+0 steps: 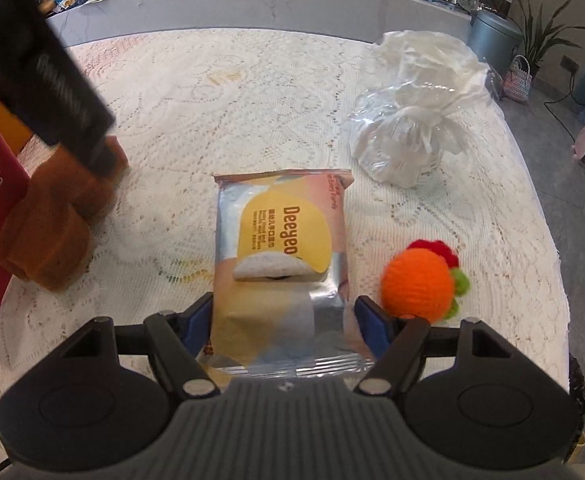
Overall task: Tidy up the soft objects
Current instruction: 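Lift the brown sponge with the left gripper while the right grasps the Deego package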
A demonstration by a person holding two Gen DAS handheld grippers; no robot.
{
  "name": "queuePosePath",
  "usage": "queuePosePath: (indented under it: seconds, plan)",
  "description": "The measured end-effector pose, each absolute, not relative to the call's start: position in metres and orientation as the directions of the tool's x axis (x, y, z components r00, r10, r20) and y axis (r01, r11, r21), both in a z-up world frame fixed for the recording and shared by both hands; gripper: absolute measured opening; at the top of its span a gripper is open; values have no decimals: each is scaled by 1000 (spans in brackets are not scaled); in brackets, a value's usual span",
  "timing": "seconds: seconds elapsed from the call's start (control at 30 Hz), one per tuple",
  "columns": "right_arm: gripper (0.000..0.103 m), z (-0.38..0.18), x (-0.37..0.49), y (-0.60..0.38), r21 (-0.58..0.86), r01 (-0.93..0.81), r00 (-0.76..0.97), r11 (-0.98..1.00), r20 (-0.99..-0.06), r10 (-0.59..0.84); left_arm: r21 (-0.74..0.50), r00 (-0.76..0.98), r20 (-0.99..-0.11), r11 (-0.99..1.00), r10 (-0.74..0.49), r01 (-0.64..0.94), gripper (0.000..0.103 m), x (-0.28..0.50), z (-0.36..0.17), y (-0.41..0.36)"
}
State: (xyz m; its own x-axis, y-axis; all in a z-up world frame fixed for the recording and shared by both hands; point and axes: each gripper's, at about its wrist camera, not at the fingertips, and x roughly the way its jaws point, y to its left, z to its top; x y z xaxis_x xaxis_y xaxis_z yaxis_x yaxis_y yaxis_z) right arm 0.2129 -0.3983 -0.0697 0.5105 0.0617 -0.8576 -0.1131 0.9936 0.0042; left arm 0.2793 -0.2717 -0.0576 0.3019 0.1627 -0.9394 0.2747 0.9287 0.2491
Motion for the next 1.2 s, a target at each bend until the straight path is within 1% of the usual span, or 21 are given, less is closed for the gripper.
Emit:
queuePosePath:
  seconds: [0.1, 0.17, 0.27, 0.4, 0.47, 0.6, 0.67, 0.8, 0.9, 0.93, 0.97, 1.07, 1.13, 1.2]
  plan:
    - [73, -68, 212, -402, 4, -115, 509, 993, -859, 63, 352, 303, -914, 901, 271, 254, 77, 290, -63, -267]
    - [73, -67, 212, -401, 2, -118, 509, 993, -859, 62, 340, 273, -922, 911, 274, 235, 78, 297, -69, -264]
    - [73, -68, 212, -397, -11, -121, 510, 993, -859, 53, 296, 240, -937, 941, 253, 162, 81, 308, -75, -258]
    - [73, -70, 213, -396, -12, -119, 512, 993, -858, 51, 143, 175, -976, 988, 130, 63, 82, 317, -77, -250]
    - [73, -70, 213, -396, -11, -120, 510, 993, -858, 52, 92, 143, -986, 996, 88, 22, 82, 319, -79, -245]
    - [74, -69, 214, -397, -9, -121, 509, 993, -859, 54, 54, 109, -993, 999, 53, 0, 82, 321, -85, -240]
    - [74, -69, 214, -397, -10, -122, 509, 993, -859, 54, 14, 96, -995, 1000, 15, -14, 82, 322, -88, -236]
    - [74, -69, 213, -398, -10, -122, 510, 993, -858, 54, -13, 81, -997, 1000, -14, 15, 81, 324, -90, -232]
    - [74, -70, 213, -399, -7, -120, 511, 993, -858, 56, -79, 86, -993, 997, -81, 27, 79, 324, -80, -227]
    - [74, -70, 214, -399, -7, -120, 510, 993, -858, 55, -95, 88, -991, 995, -97, 26, 80, 324, -77, -226]
    - [74, -69, 214, -398, -9, -119, 509, 993, -859, 53, -101, 89, -991, 994, -103, 30, 82, 322, -75, -226]
    - [74, -69, 215, -397, -13, -120, 508, 993, -860, 50, -48, 87, -995, 996, -55, 77, 85, 316, -76, -234]
    - [75, -71, 214, -397, 4, -122, 510, 993, -858, 66, 11, 105, -994, 991, -3, 133, 88, 310, -82, -245]
    - [75, -72, 214, -397, 13, -120, 511, 993, -856, 73, 87, 127, -990, 977, 63, 196, 88, 305, -93, -258]
